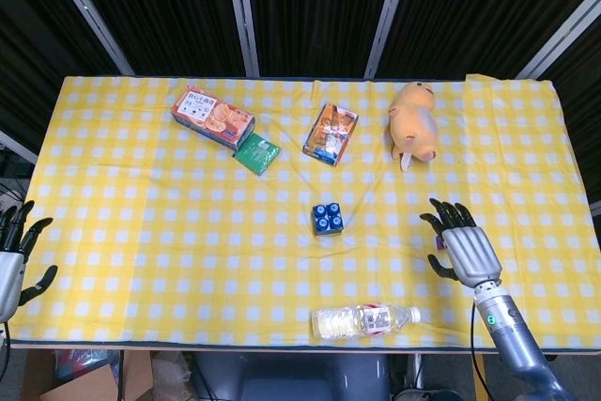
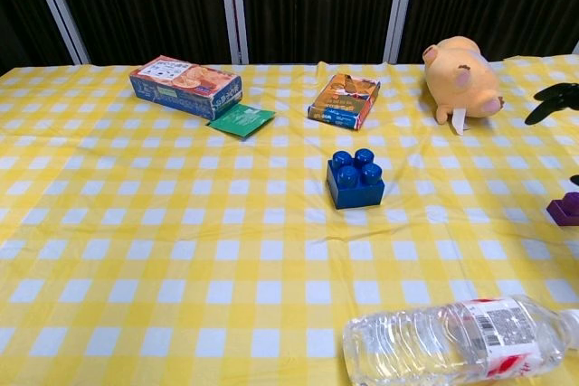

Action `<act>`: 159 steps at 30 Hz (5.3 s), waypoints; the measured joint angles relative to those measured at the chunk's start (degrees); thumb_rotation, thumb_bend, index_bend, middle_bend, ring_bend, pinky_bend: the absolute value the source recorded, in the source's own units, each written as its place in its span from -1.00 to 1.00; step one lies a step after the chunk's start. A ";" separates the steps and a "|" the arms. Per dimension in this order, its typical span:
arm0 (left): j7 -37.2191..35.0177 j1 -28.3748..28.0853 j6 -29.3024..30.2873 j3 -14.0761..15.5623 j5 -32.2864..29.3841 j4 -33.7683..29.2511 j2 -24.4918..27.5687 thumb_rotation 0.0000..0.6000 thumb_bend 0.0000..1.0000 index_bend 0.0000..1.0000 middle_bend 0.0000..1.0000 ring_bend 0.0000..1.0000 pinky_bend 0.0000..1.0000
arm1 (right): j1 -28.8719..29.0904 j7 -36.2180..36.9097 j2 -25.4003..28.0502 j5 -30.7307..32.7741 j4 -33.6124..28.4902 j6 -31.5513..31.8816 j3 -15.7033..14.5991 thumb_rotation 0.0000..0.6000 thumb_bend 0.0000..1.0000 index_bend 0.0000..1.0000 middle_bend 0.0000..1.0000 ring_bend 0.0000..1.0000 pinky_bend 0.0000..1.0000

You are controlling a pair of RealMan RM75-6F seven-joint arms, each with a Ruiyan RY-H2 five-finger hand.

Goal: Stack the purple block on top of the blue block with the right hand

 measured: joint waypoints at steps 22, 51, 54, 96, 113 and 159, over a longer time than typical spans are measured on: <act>1.98 1.00 2.24 -0.08 1.10 -0.75 0.01 1.00 -0.37 -0.64 -1.00 -1.00 -0.90 | 4.16 3.38 -7.09 6.20 14.38 -6.67 -1.08 1.00 -0.11 -0.54 -1.00 -1.00 -1.00; 4.29 1.14 2.47 -0.53 1.26 -1.07 -0.54 1.00 -0.37 -0.63 -1.00 -1.00 -0.90 | 4.62 8.21 -12.58 4.68 27.39 -8.68 -3.03 1.00 -0.11 -0.36 -1.00 -1.00 -1.00; 4.64 1.33 2.77 -0.34 1.62 -1.30 -0.54 1.00 -0.37 -0.63 -1.00 -1.00 -0.90 | 4.56 8.85 -12.97 4.59 28.42 -8.86 -3.12 1.00 -0.11 -0.36 -1.00 -1.00 -1.00; 6.47 2.08 3.04 0.22 2.62 -2.71 -0.34 1.00 -0.37 -0.62 -1.00 -1.00 -0.90 | 3.26 11.67 -12.74 2.66 31.18 -7.93 -3.04 1.00 -0.11 -0.17 -1.00 -1.00 -1.00; 6.75 2.53 3.58 0.41 3.22 -3.12 -0.21 1.00 -0.37 -0.62 -1.00 -1.00 -0.90 | 3.12 12.82 -13.41 1.71 32.08 -7.48 -2.90 1.00 -0.11 0.01 -1.00 -1.00 -1.00; 2.00 2.75 3.59 1.75 5.98 -3.29 1.51 1.00 -0.37 -0.61 -1.00 -1.00 -0.90 | 27.88 -35.37 -14.18 38.82 -12.54 6.43 8.12 1.00 0.11 0.19 -1.00 -1.00 -1.00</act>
